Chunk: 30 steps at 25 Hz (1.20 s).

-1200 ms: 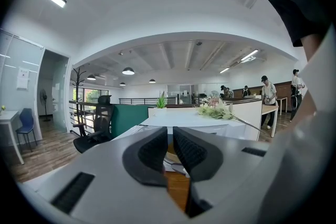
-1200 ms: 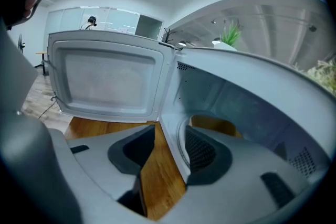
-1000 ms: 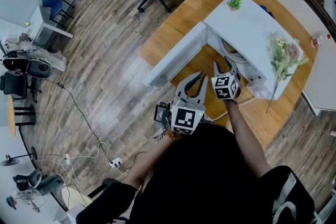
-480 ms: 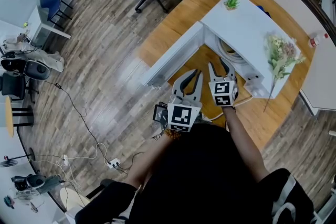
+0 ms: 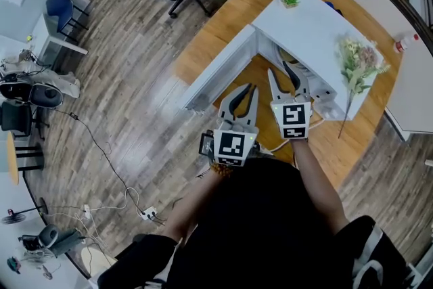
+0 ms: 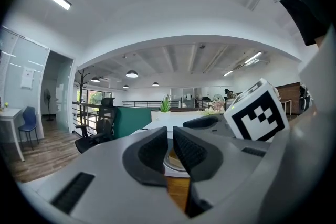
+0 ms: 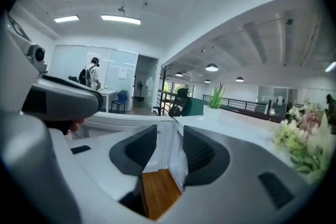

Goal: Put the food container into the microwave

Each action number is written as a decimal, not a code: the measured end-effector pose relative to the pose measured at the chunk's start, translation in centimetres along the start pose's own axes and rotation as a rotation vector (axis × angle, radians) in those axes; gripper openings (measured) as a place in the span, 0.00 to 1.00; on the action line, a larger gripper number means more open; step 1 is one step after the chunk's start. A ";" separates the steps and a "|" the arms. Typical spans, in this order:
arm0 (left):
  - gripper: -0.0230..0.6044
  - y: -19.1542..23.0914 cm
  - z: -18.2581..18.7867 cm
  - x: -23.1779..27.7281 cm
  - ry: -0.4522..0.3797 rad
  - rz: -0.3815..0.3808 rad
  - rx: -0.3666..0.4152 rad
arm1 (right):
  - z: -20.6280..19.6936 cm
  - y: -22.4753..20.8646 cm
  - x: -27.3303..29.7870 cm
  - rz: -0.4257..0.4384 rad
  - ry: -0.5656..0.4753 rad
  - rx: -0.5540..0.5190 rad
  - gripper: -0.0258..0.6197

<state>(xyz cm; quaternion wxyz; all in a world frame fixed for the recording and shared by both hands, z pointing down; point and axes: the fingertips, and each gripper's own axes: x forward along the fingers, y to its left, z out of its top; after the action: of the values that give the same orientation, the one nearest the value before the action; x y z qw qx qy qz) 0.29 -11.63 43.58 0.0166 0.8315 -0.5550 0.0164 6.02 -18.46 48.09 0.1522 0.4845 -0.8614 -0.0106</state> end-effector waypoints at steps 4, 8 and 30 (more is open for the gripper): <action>0.11 -0.8 0.8 0.4 -0.018 -0.019 0.025 | 2.6 -0.2 -1.3 -0.006 -0.055 -0.016 0.28; 0.12 -1.1 1.9 0.9 -0.040 -0.031 0.031 | 4.7 -1.1 -2.4 -0.030 -0.111 0.002 0.26; 0.11 -1.9 5.7 2.5 -0.153 -0.037 0.052 | 8.8 -1.3 -8.1 -0.094 -0.323 0.057 0.08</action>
<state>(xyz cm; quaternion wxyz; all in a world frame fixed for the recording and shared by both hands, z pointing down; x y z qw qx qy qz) 3.00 -13.46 38.02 -0.0472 0.8406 -0.5385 -0.0332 8.62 -13.55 37.46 -0.0026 0.5202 -0.8511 -0.0710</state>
